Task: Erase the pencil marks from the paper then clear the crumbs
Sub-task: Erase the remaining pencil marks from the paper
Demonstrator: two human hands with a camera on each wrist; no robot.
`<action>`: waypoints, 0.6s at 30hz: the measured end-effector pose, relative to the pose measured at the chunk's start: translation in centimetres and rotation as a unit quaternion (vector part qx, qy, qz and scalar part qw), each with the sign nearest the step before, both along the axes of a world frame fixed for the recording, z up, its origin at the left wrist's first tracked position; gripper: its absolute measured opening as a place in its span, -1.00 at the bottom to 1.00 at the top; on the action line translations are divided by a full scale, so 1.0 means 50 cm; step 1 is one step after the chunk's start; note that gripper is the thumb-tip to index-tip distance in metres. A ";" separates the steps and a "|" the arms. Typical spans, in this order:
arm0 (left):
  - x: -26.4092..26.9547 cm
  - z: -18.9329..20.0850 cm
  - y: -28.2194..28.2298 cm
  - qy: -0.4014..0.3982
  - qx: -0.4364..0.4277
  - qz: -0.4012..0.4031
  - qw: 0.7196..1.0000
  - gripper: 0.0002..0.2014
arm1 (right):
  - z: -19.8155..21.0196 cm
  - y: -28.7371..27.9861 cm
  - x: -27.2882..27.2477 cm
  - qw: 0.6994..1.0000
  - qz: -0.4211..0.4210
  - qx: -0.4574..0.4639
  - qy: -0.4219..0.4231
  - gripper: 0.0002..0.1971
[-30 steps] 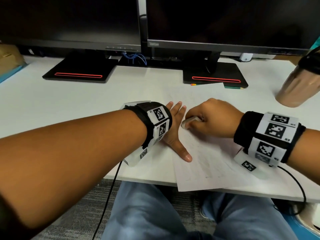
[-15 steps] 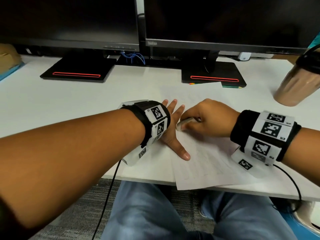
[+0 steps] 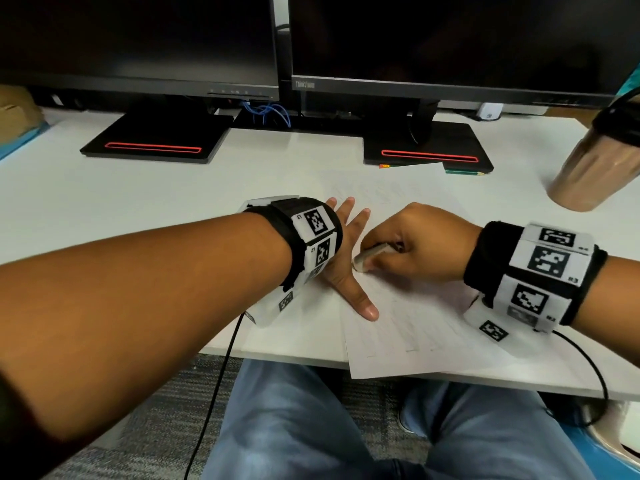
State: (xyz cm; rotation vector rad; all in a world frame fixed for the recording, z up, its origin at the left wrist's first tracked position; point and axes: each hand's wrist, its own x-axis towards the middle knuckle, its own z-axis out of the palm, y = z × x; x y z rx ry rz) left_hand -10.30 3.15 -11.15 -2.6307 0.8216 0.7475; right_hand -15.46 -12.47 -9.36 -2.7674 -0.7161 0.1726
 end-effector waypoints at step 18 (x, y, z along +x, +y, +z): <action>0.000 -0.002 0.001 -0.007 -0.002 0.002 1.000 0.61 | 0.005 -0.019 -0.004 0.999 -0.029 -0.009 -0.019 -0.76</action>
